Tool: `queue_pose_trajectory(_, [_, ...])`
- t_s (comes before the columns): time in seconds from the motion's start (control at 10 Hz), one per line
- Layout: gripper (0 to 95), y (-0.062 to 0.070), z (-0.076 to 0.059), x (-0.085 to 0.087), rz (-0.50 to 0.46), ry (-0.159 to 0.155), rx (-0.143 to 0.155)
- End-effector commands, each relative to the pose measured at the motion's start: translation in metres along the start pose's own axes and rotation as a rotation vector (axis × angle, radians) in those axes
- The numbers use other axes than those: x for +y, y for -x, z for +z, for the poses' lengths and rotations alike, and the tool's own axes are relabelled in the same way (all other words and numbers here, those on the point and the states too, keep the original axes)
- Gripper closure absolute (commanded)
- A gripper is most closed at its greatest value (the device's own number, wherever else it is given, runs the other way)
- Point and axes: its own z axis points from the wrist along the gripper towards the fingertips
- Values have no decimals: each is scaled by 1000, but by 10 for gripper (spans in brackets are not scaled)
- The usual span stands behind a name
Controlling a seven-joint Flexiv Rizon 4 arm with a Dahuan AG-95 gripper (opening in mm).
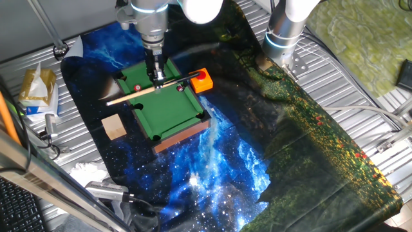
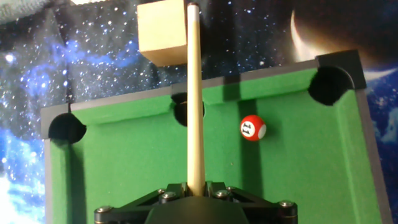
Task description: Hit the pool ball
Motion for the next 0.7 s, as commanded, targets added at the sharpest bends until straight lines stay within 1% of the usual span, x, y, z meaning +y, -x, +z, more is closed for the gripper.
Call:
queue_pose_trajectory(0.1, [950, -1, 0, 0, -505, -326, 102])
queue_pose_trajectory(0.2, [950, -1, 0, 0, -608, -403, 129])
queue_pose_trajectory(0.3, [950, -1, 0, 0, -658, -444, 139])
queue_pose_trajectory(0.5, [950, 1, 0, 1, -637, -436, 127])
queue_pose_trajectory(0.7, [950, 4, 0, 4, -626, -437, 123])
